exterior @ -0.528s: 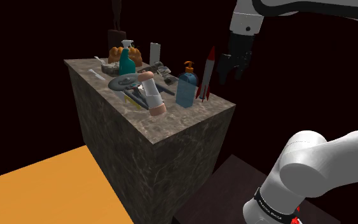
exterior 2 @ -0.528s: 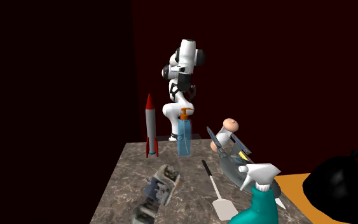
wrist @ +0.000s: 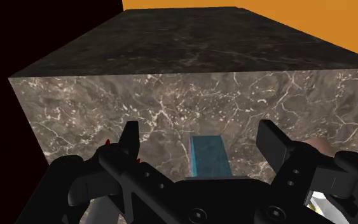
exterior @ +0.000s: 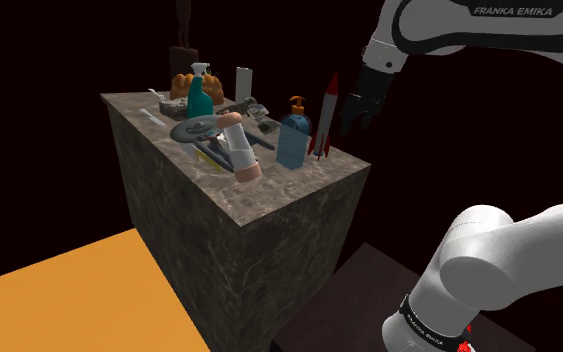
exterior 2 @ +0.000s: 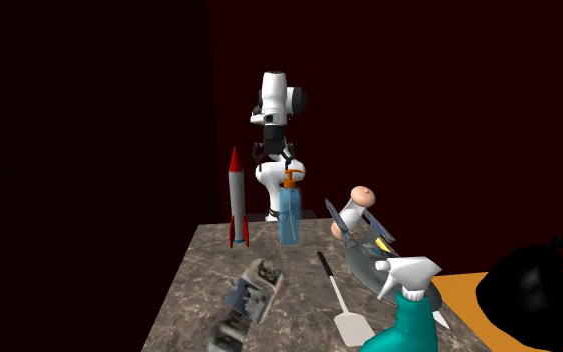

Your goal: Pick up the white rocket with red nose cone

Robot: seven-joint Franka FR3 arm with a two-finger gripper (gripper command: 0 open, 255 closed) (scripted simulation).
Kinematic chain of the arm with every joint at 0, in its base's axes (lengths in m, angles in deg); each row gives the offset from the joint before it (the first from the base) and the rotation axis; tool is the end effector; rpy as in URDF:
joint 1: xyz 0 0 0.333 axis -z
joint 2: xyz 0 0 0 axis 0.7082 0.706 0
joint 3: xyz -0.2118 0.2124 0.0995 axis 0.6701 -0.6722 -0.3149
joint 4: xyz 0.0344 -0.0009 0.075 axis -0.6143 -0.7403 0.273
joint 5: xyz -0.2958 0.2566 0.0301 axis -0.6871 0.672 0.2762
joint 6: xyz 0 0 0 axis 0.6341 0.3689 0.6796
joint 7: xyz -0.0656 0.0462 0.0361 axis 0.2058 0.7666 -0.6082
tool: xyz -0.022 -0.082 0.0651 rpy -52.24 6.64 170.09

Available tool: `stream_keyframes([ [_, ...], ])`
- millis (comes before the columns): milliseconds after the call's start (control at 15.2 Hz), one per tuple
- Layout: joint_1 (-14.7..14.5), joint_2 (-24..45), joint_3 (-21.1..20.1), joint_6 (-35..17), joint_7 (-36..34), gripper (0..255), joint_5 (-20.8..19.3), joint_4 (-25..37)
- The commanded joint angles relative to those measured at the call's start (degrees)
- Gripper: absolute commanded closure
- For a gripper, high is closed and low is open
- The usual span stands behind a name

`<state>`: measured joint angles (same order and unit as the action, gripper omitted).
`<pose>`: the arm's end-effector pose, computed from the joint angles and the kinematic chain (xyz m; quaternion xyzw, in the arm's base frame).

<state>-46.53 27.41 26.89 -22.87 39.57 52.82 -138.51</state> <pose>0.3247 -0.0790 0.5900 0.9959 -0.0464 0.0751 0.0176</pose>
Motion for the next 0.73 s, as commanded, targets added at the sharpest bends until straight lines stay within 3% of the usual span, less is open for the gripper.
stream_keyframes([
  [0,-0.3,1.7,3.6,-5.3,3.8,0,-0.2,-0.8],
  [330,-2.6,7.2,12.6,-17.0,13.5,0,1.8,-1.1],
  [660,-8.3,15.0,23.1,-27.0,25.4,0,7.9,1.7],
])
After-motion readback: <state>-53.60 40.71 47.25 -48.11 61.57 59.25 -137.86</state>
